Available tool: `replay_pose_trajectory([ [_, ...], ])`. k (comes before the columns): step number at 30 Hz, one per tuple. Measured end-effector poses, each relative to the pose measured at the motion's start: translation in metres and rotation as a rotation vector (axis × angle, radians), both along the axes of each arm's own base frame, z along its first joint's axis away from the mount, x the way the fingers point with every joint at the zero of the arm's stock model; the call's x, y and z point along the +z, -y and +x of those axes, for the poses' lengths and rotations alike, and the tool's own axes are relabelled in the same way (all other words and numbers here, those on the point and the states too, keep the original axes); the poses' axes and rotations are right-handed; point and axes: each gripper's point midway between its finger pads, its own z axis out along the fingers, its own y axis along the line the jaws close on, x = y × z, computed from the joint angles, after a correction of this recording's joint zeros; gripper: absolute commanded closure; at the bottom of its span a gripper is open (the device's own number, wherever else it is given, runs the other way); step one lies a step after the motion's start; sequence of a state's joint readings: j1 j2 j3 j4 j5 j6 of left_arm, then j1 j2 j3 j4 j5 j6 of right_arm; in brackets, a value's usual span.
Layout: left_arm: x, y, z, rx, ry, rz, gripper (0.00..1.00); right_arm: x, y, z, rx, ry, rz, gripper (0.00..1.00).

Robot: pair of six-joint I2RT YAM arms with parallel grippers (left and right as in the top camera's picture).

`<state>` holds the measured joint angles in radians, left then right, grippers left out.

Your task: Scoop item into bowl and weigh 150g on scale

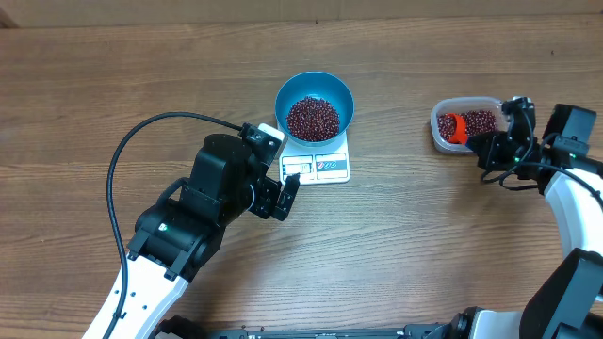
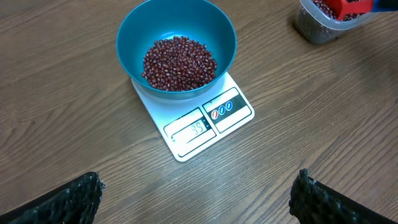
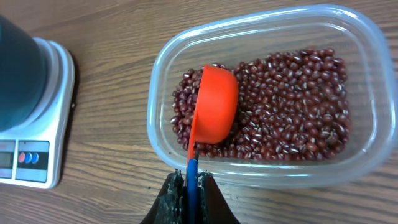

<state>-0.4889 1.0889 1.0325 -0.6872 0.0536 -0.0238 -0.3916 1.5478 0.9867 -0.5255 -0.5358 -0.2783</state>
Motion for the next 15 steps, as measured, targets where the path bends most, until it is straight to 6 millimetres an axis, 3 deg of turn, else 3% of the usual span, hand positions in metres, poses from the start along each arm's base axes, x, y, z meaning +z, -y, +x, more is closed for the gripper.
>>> replay_pose_trajectory([
  [5,0.0000,0.0000,0.0000,0.000,0.000,0.000,0.00,-0.0005,0.0070,-0.0019,-0.052,-0.016,0.047,0.96],
  [15,0.0000,0.0000,0.0000,0.000,0.000,0.000,0.01,-0.0011,0.0025,-0.0023,-0.066,-0.026,0.176,0.96],
])
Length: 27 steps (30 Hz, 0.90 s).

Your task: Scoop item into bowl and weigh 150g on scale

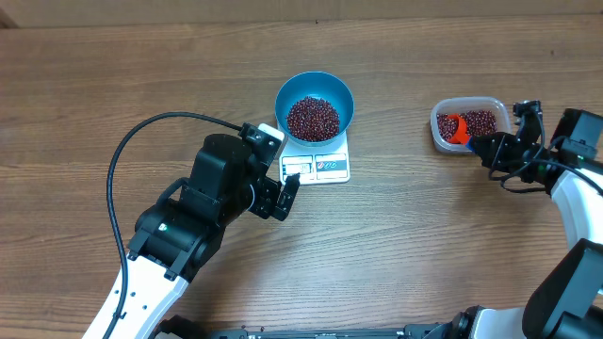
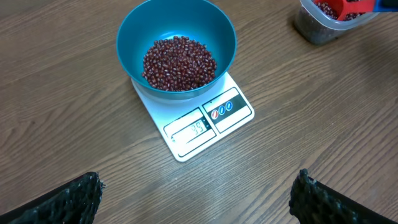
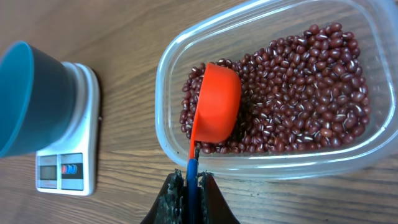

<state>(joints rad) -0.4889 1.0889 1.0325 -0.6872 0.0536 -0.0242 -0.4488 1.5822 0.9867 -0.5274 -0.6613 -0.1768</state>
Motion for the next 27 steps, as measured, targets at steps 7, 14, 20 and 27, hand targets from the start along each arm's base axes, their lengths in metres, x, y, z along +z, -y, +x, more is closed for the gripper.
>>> replay_pose_trajectory([
  [7,0.000,0.000,0.000,0.000,0.000,0.000,0.01,0.007,0.023,-0.006,-0.077,0.016,0.085,0.96],
  [14,0.000,0.000,0.000,0.000,0.000,0.000,0.00,0.016,0.038,-0.011,-0.116,0.049,0.154,0.96],
  [20,0.000,0.000,0.000,0.000,0.000,0.000,0.01,0.026,0.035,-0.011,-0.092,0.092,0.212,0.96],
  [27,0.000,0.000,0.000,0.000,0.000,0.000,0.00,0.043,0.021,-0.011,-0.029,0.150,0.312,0.96],
])
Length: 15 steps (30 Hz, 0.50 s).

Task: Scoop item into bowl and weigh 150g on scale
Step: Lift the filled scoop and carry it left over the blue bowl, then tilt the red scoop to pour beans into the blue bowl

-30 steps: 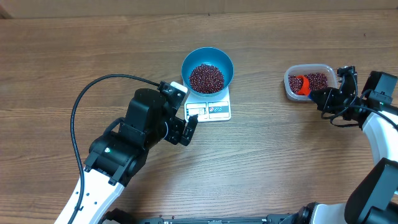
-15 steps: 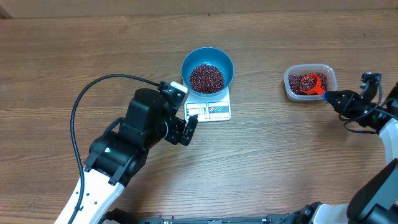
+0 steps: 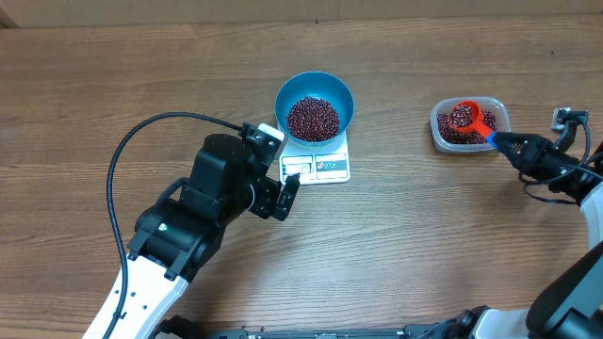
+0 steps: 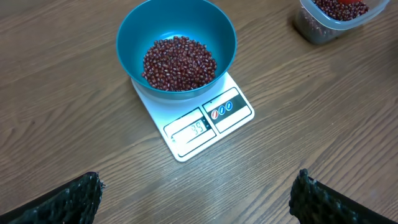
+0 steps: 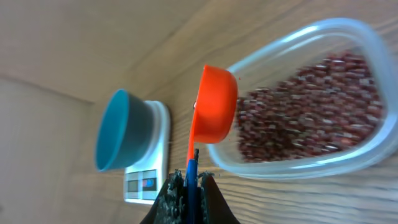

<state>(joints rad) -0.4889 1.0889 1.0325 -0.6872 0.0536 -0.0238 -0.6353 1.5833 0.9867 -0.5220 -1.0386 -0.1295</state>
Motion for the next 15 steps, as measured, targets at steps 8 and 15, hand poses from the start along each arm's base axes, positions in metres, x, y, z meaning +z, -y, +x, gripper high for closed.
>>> replay_pose_trajectory([
  [8,0.000,0.000,0.000,0.000,0.000,0.000,0.00,0.020,-0.017,-0.001,0.059,0.051,0.132,0.96],
  [15,0.000,0.000,0.000,0.000,0.000,0.000,0.01,0.032,-0.059,0.011,0.170,0.065,0.184,0.96],
])
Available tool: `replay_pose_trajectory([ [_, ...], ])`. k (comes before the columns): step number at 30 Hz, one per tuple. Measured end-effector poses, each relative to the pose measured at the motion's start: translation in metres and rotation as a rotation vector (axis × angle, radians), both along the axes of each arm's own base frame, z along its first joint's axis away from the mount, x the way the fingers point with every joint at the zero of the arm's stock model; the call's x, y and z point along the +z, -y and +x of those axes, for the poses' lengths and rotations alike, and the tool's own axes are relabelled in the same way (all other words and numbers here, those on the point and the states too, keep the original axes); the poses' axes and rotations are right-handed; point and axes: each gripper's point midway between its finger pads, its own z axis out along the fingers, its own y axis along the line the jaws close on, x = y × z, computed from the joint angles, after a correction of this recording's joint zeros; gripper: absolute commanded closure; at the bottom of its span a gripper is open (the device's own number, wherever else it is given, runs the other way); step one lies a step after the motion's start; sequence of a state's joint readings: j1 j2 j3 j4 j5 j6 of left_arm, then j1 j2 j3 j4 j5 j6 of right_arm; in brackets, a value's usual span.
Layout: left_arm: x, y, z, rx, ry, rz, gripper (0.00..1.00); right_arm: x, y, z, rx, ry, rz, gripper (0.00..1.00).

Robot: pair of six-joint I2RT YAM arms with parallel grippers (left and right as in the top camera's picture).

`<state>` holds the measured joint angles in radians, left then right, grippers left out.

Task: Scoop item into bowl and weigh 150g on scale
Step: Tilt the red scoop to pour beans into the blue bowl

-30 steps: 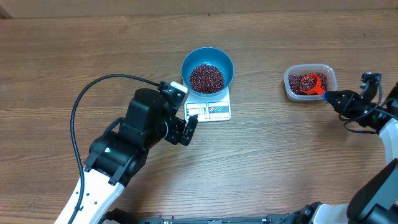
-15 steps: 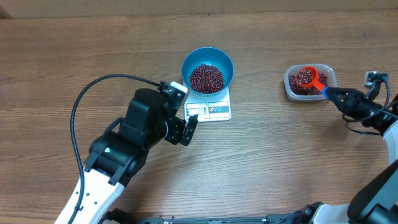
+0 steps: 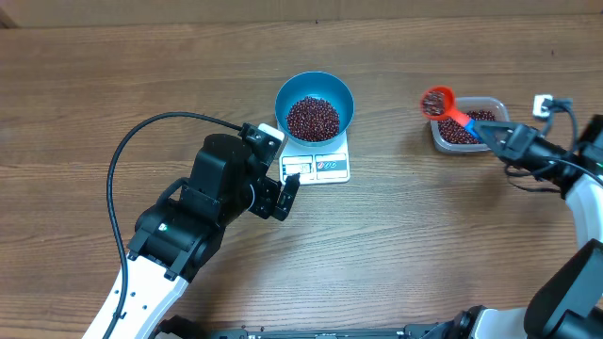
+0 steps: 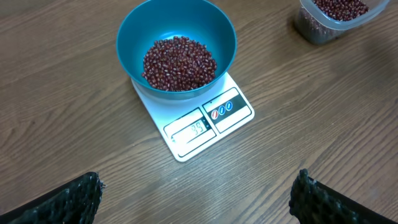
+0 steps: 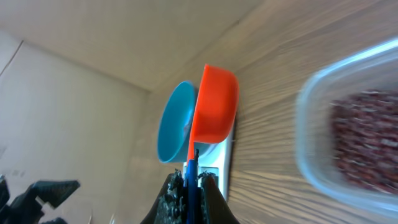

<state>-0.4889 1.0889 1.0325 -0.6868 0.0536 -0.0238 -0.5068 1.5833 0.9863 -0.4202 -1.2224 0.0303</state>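
Note:
A blue bowl [image 3: 315, 105] holding red beans sits on a small white scale [image 3: 318, 162] at mid table; the scale [image 4: 202, 124] display is legible only as a couple of digits. My right gripper [image 3: 492, 139] is shut on the blue handle of an orange scoop [image 3: 436, 101], which is filled with beans and held just left of the clear bean container [image 3: 466, 124]. From the right wrist the scoop [image 5: 213, 106] shows side-on with the bowl [image 5: 176, 122] behind it. My left gripper [image 4: 196, 199] hangs open below the scale, holding nothing.
A black cable [image 3: 141, 151] loops over the table's left part beside the left arm. The bean container [image 4: 336, 17] sits at the table's right, with bare wood between it and the scale.
My right gripper has carried the filled scoop from above the container to just left of its rim, toward the bowl. The left arm has not moved.
The scoop first lay tipped down in the container's beans, my right gripper shut on its handle. Then it was level and full above the container. Now it is outside the container on the bowl's side. The scale display and left gripper look unchanged throughout.

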Motion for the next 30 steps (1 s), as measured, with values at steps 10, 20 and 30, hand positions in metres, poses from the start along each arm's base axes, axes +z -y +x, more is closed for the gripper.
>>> replay_pose_trajectory([
  [10,0.000,0.000,0.000,0.000,0.000,0.000,0.00,0.024,-0.078,0.018,0.179,0.056,0.043,0.96],
  [20,0.000,0.000,0.000,0.000,0.000,0.000,0.01,0.026,-0.125,0.014,0.268,0.019,0.059,0.96],
  [30,0.000,0.000,0.000,0.000,0.000,0.000,0.01,0.019,-0.137,0.018,0.250,0.005,0.016,0.96],
])
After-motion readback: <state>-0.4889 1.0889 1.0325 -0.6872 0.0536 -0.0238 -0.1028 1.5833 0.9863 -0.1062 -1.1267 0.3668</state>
